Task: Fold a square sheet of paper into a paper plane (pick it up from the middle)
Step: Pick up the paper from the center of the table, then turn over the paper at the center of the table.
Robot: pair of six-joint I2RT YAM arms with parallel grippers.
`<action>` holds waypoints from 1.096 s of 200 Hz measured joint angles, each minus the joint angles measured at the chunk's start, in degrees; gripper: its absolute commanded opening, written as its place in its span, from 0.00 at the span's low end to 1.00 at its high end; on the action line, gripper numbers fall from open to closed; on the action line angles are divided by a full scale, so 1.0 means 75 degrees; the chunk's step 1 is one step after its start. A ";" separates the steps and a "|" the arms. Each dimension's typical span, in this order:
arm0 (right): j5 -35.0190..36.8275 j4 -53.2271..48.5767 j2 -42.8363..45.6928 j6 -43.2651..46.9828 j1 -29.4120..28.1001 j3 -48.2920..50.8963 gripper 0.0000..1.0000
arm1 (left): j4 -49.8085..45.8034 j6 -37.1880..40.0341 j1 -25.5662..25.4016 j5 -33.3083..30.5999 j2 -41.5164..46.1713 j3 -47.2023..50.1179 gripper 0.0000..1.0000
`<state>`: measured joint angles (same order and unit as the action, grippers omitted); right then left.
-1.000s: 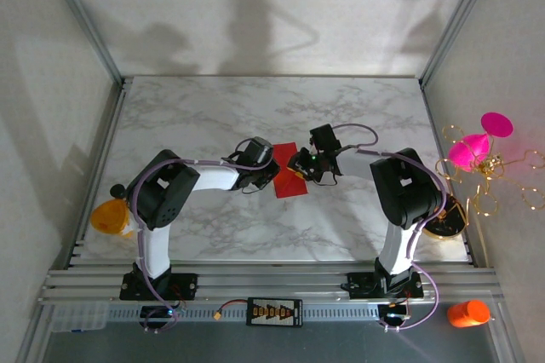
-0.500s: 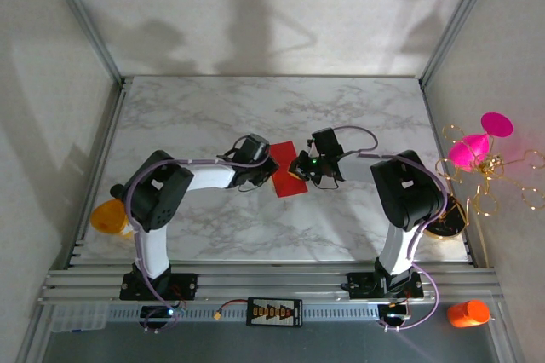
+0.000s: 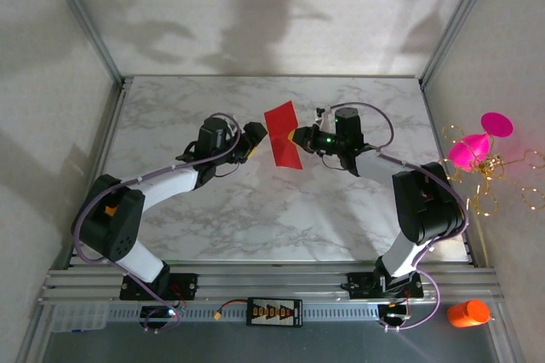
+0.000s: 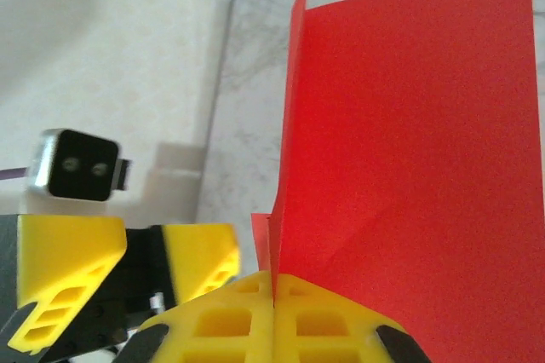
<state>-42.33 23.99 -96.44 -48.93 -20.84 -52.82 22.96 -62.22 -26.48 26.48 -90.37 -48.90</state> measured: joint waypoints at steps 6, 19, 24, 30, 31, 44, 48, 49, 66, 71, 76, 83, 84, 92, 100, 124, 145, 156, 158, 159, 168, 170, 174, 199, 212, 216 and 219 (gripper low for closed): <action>-0.0172 0.0163 0.0000 -0.0111 0.0012 0.0000 0.02 | 0.0289 -0.0052 -0.0012 0.0134 0.0000 0.0128 0.87; -0.0498 0.0536 0.0000 -0.0388 0.0020 0.0000 0.03 | 0.0836 -0.0198 -0.0026 0.0356 0.0000 0.0382 0.91; -0.0606 0.0682 0.0000 -0.0484 0.0023 0.0000 0.03 | 0.0991 -0.0277 -0.0035 0.0423 0.0000 0.0449 0.93; -0.0755 0.0880 0.0000 -0.0635 0.0026 0.0003 0.03 | 0.1151 -0.0332 -0.0061 0.0498 -0.0015 0.0493 0.96; -0.0769 0.0901 0.0000 -0.0653 0.0026 0.0003 0.03 | 0.1166 -0.0326 -0.0064 0.0507 -0.0017 0.0495 0.96; -0.1000 0.1256 0.0000 -0.0950 0.0029 0.0012 0.03 | 0.1457 -0.0367 -0.0160 0.0638 -0.0073 0.0498 0.97; -0.1055 0.1358 0.0000 -0.1037 0.0032 0.0020 0.03 | 0.1553 -0.0370 -0.0195 0.0688 -0.0085 0.0498 0.97; -0.1070 0.1390 0.0000 -0.1055 0.0032 0.0023 0.03 | 0.1562 -0.0370 -0.0201 0.0694 -0.0087 0.0498 0.97; -0.1262 0.1693 -0.0009 -0.1352 0.0032 0.0067 0.03 | 0.1824 -0.0367 -0.0341 0.0848 -0.0146 0.0490 0.93; -0.1314 0.1763 -0.0020 -0.1411 0.0032 0.0079 0.03 | 0.1891 -0.0370 -0.0370 0.0903 -0.0166 0.0484 0.90; -0.1361 0.1827 -0.0029 -0.1486 0.0032 0.0093 0.03 | 0.1947 -0.0364 -0.0388 0.0935 -0.0198 0.0478 0.87; -0.1399 0.1897 -0.0044 -0.1582 0.0032 0.0105 0.04 | 0.1996 -0.0370 -0.0408 0.0973 -0.0227 0.0466 0.83; -0.1399 0.1903 -0.0044 -0.1582 0.0032 0.0108 0.03 | 0.2005 -0.0388 -0.0411 0.0982 -0.0233 0.0463 0.82; -0.1448 0.1970 -0.0064 -0.1679 0.0032 0.0119 0.04 | 0.2072 -0.0425 -0.0411 0.1026 -0.0268 0.0458 0.76; -0.1486 0.2043 -0.0085 -0.1784 0.0038 0.0143 0.04 | 0.2148 -0.0487 -0.0408 0.1072 -0.0318 0.0434 0.70; -0.1568 0.2221 -0.0131 -0.1976 0.0079 0.0248 0.04 | 0.2352 -0.0536 -0.0408 0.1137 -0.0376 0.0411 0.53; -0.1571 0.2267 -0.0143 -0.2057 0.0125 0.0297 0.05 | 0.2413 -0.0586 -0.0405 0.1081 -0.0376 0.0405 0.41; -0.1574 0.2264 -0.0149 -0.2072 0.0140 0.0303 0.05 | 0.2416 -0.0565 -0.0388 0.1043 -0.0376 0.0405 0.34; -0.1574 0.2267 -0.0154 -0.2084 0.0149 0.0303 0.06 | 0.2419 -0.0595 -0.0385 0.1043 -0.0373 0.0405 0.33; -0.1574 0.2267 -0.0157 -0.2087 0.0146 0.0303 0.06 | 0.2416 -0.0618 -0.0385 0.1035 -0.0376 0.0405 0.32; -0.1571 0.2267 -0.0166 -0.2092 0.0149 0.0303 0.07 | 0.2428 -0.0609 -0.0385 0.0988 -0.0376 0.0402 0.28; -0.1574 0.2267 -0.0166 -0.2090 0.0149 0.0303 0.07 | 0.2433 -0.0606 -0.0379 0.0991 -0.0376 0.0402 0.27; -0.1571 0.2264 -0.0172 -0.2090 0.0149 0.0303 0.08 | 0.2428 -0.0644 -0.0373 0.0970 -0.0376 0.0396 0.26; -0.1559 0.2183 -0.0178 -0.2025 0.0149 0.0303 0.18 | 0.2387 -0.0676 -0.0341 0.0895 -0.0376 0.0361 0.13; -0.1527 0.1958 -0.0178 -0.1865 0.0154 0.0297 0.28 | 0.2273 -0.0653 -0.0335 0.0842 -0.0376 0.0321 0.08; -0.1495 0.1836 -0.0175 -0.1798 0.0154 0.0291 0.31 | 0.2232 -0.0621 -0.0335 0.0816 -0.0376 0.0306 0.07; -0.1478 0.1757 -0.0175 -0.1754 0.0163 0.0289 0.33 | 0.2203 -0.0615 -0.0332 0.0810 -0.0376 0.0297 0.07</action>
<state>-53.41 37.17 -97.76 -62.08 -19.62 -50.65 39.48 -66.83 -28.97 32.56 -93.19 -46.68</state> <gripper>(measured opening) 0.255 0.096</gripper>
